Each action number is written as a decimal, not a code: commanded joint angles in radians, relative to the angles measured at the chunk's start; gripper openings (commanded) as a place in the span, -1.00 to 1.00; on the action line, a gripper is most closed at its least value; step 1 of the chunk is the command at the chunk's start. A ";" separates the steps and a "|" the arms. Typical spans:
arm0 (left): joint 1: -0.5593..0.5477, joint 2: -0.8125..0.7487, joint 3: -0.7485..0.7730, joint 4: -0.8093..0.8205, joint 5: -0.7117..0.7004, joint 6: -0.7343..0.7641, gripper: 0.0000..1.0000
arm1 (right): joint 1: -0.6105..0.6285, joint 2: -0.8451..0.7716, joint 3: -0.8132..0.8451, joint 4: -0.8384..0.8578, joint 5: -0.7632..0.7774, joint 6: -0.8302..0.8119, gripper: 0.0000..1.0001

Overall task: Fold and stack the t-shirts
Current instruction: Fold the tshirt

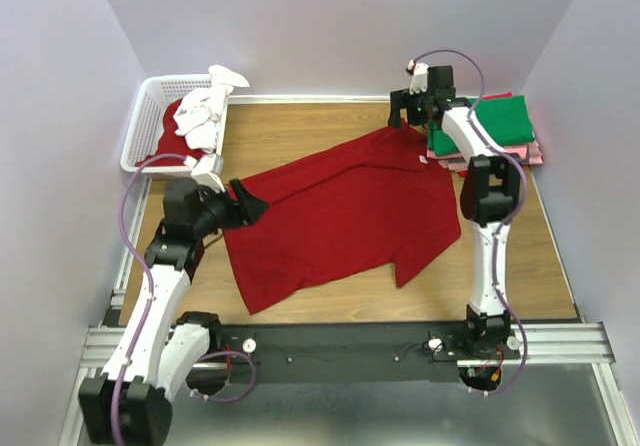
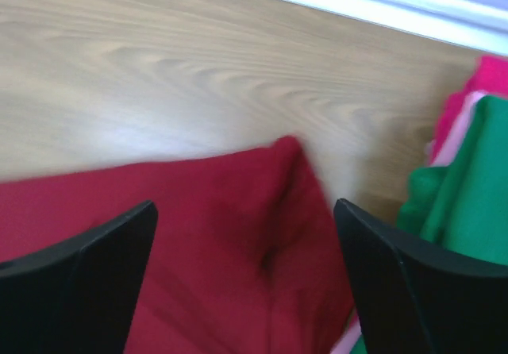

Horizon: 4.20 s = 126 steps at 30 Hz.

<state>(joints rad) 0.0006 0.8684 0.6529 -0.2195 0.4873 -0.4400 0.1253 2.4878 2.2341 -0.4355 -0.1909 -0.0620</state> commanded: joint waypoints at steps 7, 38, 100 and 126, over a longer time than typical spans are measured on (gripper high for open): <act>-0.297 -0.227 -0.111 -0.253 -0.170 -0.315 0.28 | 0.019 -0.628 -0.722 0.004 -0.653 -0.452 1.00; -0.324 -0.186 0.084 -0.031 -0.335 0.070 0.33 | 0.050 -0.251 -0.446 -0.109 -0.084 -0.394 0.42; -0.323 -0.292 0.048 0.008 -0.342 0.073 0.39 | 0.096 -0.409 -0.588 -0.259 -0.505 -0.427 -0.65; -0.324 -0.315 0.044 0.009 -0.340 0.072 0.39 | 0.166 -0.282 -0.317 -0.454 -0.407 -0.811 0.41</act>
<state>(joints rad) -0.3187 0.5625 0.7097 -0.2260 0.1471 -0.3805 0.2562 2.1624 1.8603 -0.8303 -0.6327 -0.7826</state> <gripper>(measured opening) 0.691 0.702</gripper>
